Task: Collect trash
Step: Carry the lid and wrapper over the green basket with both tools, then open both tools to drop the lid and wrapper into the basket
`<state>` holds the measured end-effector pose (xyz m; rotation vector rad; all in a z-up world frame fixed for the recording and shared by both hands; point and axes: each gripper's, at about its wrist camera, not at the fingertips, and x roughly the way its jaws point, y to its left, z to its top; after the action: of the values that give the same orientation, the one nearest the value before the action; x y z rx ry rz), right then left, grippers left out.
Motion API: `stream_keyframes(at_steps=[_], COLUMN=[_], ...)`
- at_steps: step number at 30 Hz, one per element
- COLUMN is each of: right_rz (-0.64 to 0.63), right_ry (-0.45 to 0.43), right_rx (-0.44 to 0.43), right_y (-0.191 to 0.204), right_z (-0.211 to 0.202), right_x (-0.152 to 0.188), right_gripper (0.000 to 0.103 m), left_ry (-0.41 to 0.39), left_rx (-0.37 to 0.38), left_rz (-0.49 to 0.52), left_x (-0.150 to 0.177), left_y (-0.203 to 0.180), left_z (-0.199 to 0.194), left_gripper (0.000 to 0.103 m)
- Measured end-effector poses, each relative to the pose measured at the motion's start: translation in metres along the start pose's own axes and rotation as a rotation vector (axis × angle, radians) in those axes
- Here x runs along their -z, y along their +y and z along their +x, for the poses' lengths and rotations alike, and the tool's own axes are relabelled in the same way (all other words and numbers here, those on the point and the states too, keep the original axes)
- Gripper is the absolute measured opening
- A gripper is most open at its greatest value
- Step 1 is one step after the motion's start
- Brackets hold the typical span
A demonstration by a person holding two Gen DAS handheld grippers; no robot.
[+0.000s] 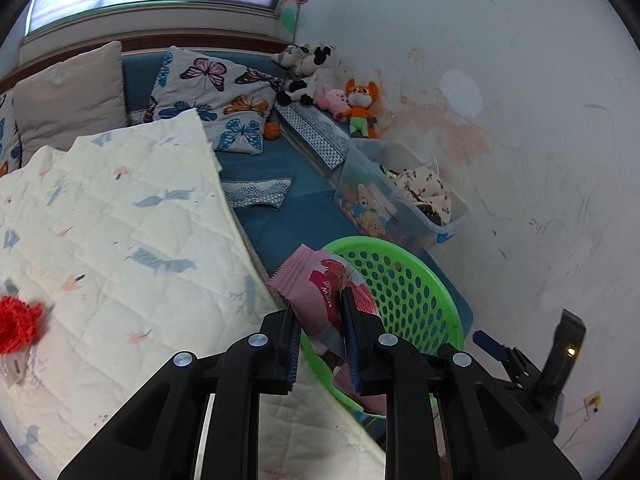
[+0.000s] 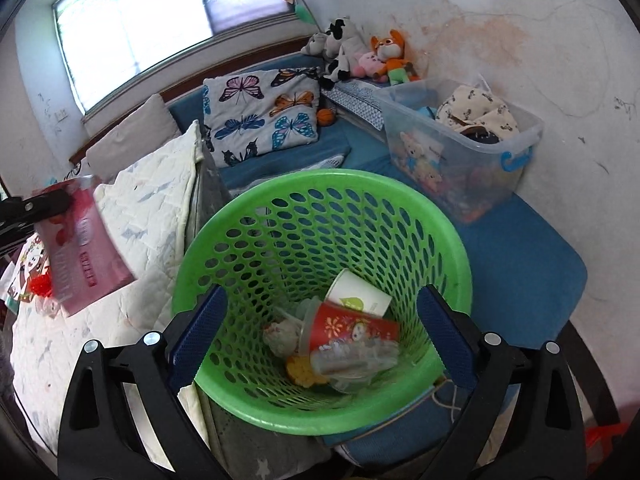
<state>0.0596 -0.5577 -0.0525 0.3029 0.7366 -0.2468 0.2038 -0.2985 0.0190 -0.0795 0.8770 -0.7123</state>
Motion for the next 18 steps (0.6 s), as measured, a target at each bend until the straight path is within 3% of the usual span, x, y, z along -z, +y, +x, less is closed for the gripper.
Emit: stream_keyframes(at_steps=[12,18], right_rz=[0.019,0.021], right_ry=[-0.046,-0.047], right_rx=[-0.031,-0.049], right_y=[-0.005,-0.004], right_z=[-0.025,-0.028], right_x=[0.008,0.011], right_gripper=[0.095,0.095], left_ry=[0.046,0.073], left_rx=[-0.050,-0.060], left_rz=[0.093,0.107], left_x=[0.001,0.007], left_y=[-0.039,-0.045], left_z=[0.051,0.068], left_gripper=[0.019,0.025])
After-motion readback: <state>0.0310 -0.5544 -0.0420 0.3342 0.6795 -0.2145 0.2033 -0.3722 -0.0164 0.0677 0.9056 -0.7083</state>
